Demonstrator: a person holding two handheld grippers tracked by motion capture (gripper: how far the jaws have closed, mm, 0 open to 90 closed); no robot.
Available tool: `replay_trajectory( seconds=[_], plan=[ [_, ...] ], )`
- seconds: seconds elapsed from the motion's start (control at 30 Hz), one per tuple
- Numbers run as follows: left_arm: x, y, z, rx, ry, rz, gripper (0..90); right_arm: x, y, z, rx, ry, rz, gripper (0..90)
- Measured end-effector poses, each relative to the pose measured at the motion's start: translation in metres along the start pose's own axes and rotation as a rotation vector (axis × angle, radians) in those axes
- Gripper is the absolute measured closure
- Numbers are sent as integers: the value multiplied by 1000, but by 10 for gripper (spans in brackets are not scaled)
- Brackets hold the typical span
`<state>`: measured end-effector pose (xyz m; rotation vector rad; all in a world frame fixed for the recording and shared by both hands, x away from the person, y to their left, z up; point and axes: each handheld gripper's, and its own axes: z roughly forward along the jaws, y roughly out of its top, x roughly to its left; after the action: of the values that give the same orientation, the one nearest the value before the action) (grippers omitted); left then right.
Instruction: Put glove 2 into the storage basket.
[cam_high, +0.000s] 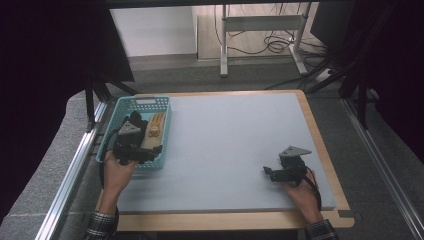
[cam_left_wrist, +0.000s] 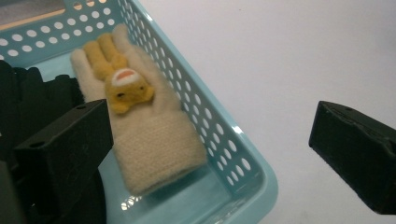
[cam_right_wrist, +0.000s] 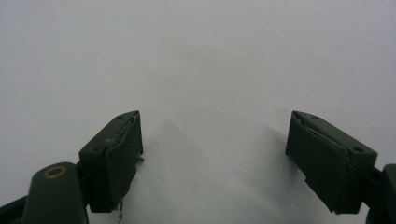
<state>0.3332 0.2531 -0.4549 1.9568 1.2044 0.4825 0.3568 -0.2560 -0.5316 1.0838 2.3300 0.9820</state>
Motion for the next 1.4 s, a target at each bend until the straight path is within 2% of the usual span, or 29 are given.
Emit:
replay_trajectory(
  seconds=[0.9, 1.4],
  plan=[
    [-28, -9, 6, -14, -70, 34, 3, 0, 0, 0, 0, -1, 0, 180],
    [-46, -4, 18, -30, -115, 49, 4, 0, 0, 0, -1, -2, -2, 179]
  ],
)
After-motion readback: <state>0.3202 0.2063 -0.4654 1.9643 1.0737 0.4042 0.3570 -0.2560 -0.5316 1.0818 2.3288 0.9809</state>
